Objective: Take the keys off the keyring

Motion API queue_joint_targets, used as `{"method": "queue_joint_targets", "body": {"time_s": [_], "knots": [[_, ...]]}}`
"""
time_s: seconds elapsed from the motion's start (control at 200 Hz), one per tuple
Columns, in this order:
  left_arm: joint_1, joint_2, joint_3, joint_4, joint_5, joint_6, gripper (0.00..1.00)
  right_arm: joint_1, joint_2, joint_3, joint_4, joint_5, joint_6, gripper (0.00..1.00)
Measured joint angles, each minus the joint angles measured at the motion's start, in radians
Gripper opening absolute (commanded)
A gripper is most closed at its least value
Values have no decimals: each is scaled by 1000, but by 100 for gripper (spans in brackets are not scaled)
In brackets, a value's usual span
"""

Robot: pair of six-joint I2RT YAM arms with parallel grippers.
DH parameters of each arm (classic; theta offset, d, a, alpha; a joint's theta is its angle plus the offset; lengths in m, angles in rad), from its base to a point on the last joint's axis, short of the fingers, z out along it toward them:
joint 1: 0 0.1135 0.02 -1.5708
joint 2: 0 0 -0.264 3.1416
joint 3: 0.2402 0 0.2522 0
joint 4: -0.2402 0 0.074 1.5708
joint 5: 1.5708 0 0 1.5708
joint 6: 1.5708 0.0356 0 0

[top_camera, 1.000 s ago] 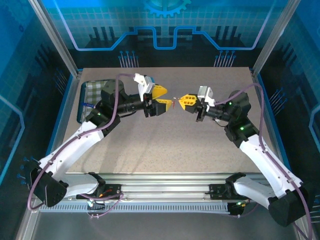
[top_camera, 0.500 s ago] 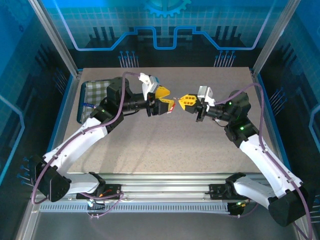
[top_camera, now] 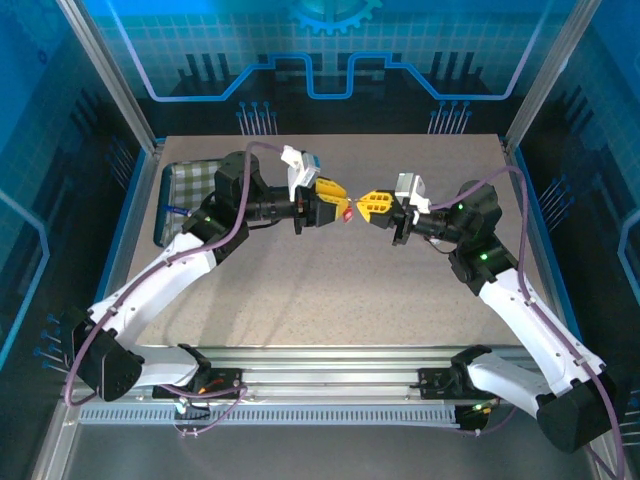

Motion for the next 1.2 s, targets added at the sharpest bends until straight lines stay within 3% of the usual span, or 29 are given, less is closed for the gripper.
{"method": "queue_joint_targets", "body": {"time_s": [0.11,0.515,0.776,1.201], "knots": [[0,0,2,0,14,-8,0,0,-3,0,2,3,0,0],[1,0,1,56,30,-63,0,0,-27,-3,18,14,3,0],[13,0,-37,154,66,-184,0,5,-63,-62,82,31,-11,0],[27,0,-48,214,101,-287,0,134,-114,-74,33,234,-226,0]]}}
